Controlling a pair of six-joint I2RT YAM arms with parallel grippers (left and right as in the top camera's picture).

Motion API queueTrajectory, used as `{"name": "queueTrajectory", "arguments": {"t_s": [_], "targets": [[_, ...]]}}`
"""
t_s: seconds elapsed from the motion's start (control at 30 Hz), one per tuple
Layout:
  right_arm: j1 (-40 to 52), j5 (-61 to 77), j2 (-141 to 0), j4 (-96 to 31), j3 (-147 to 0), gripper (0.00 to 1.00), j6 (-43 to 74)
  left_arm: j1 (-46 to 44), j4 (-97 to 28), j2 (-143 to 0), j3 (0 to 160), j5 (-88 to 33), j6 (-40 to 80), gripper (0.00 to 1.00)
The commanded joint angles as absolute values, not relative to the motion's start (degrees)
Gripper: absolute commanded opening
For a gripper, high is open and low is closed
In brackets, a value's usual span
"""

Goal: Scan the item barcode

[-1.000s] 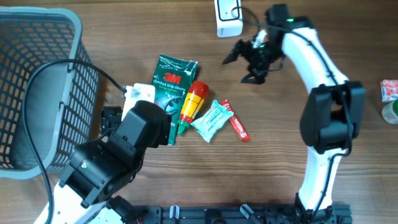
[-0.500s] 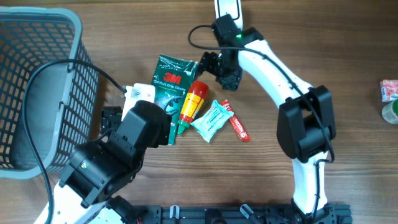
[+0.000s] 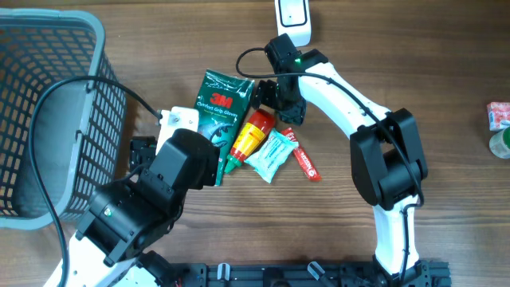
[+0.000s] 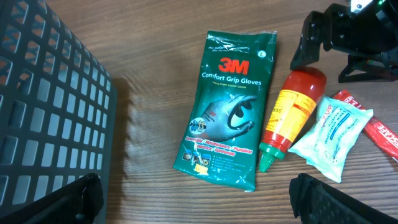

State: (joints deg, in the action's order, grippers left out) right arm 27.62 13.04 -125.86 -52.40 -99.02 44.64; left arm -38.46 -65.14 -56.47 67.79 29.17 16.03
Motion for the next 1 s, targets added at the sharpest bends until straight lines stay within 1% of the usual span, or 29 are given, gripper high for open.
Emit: {"name": "queueTrajectory", "arguments": {"t_s": [0.0, 0.13, 0.23, 0.4, 0.43, 0.47, 0.5, 0.53, 0.6, 0.7, 0.77, 0.8, 0.93, 0.97], "targets": [[27.46, 15.14, -124.4, -51.24, -98.91, 0.88, 41.45, -38.35, -65.01, -56.42, 67.99, 28.95, 16.99, 1.0], [27.46, 19.31, -124.38, -50.48, -98.91, 0.87, 40.71, -38.35, -65.01, -56.42, 67.99, 28.95, 16.99, 1.0], [27.49, 19.42, -124.4, -50.57, -98.87, 0.9, 42.63, -38.35, -65.01, -56.42, 67.99, 28.95, 16.99, 1.0], [28.12, 19.14, -125.43, -48.42, -97.89, 0.91, 43.88, -38.35, -65.01, -56.42, 67.99, 28.95, 16.99, 1.0], [28.12, 19.16, -126.32, -47.44, -97.3, 0.9, 44.12, -38.35, -65.01, -56.42, 67.99, 28.95, 16.99, 1.0], [28.12, 19.07, -127.24, -47.37, -97.03, 0.82, 44.45, -38.35, -65.01, -56.42, 67.99, 28.95, 16.99, 1.0], [28.12, 18.74, -127.98, -47.66, -97.03, 0.78, 44.88, -38.35, -65.01, -56.42, 67.99, 28.95, 16.99, 1.0], [28.12, 18.46, -128.53, -47.81, -97.03, 0.75, 44.99, -38.35, -65.01, -56.42, 67.99, 28.95, 16.99, 1.0], [28.14, 18.09, -129.03, -47.59, -97.03, 0.74, 44.97, -38.35, -65.01, -56.42, 67.99, 28.95, 16.99, 1.0], [28.67, 18.09, -129.03, -47.64, -97.03, 0.77, 44.36, -38.35, -65.01, -56.42, 67.99, 28.95, 16.97, 1.0], [29.45, 18.02, -129.08, -48.03, -97.03, 0.85, 43.48, -38.35, -65.01, -56.42, 67.99, 28.95, 16.99, 1.0], [29.85, 17.82, -129.21, -48.23, -97.03, 0.87, 43.51, -38.35, -65.01, -56.42, 67.99, 28.95, 16.99, 1.0], [30.52, 17.63, -129.95, -48.69, -97.03, 0.86, 44.6, -38.35, -65.01, -56.42, 67.99, 28.95, 16.97, 1.0], [30.52, 17.61, -130.04, -49.01, -97.03, 0.84, 45.47, -38.35, -65.01, -56.42, 67.99, 28.95, 16.99, 1.0]]}}
